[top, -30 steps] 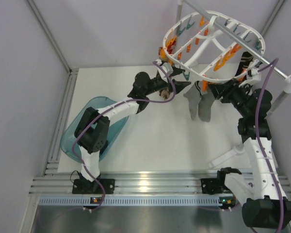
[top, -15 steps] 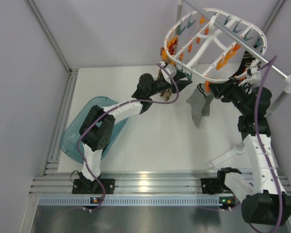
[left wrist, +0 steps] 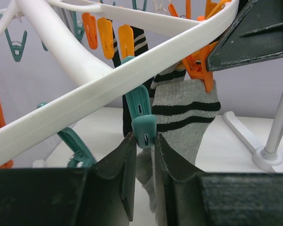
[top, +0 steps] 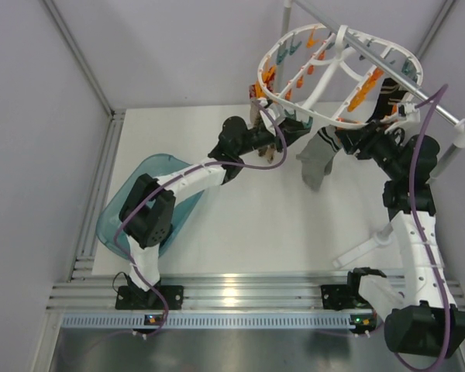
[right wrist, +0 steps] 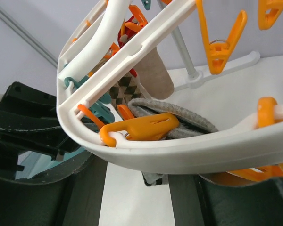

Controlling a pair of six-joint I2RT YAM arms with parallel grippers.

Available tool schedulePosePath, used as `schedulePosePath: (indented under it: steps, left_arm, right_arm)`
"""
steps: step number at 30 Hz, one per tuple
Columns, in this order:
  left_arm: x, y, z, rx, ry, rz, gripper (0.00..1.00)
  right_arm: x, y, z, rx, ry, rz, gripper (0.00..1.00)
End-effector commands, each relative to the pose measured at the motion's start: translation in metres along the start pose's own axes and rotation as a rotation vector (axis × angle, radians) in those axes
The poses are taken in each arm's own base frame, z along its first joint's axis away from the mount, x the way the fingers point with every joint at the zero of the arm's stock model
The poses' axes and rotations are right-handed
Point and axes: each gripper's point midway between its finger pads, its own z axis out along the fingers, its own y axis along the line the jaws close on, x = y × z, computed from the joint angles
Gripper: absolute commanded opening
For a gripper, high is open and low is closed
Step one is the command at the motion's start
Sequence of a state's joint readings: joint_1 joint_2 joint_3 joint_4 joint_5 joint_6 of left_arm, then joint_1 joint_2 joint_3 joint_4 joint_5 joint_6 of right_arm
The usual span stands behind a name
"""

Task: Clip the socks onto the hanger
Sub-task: Open the clamp at the hanger.

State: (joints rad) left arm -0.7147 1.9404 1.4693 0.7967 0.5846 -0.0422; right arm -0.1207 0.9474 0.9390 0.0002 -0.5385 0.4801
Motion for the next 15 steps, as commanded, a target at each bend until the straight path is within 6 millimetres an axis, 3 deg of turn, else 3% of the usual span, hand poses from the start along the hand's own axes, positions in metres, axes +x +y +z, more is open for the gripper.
schedulePosePath:
  steps: [1,5,8,10,15]
  left_arm:
    - [-0.056,-0.011,-0.002,0.008,-0.033,0.028,0.00]
    - [-0.045,-0.019,-0.006,-0.021,0.106,-0.045,0.00]
    - [-0.043,-0.027,-0.004,-0.040,0.172,0.000,0.00]
    - [-0.036,-0.025,-0.006,-0.079,0.241,-0.010,0.00]
    - [-0.036,-0.035,-0.006,-0.093,0.309,-0.040,0.00]
  right_arm:
    - [-0.037,0.016,-0.006,-0.042,-0.074,-0.102,0.52]
    - [-0.031,0.019,-0.017,-0.027,-0.026,-0.108,0.66]
    - [-0.029,0.026,-0.029,-0.024,-0.005,-0.127,0.75]
    - [-0.026,0.030,-0.038,-0.017,0.006,-0.134,0.86]
    - [-0.015,0.034,-0.053,-0.009,0.042,-0.150,0.90]
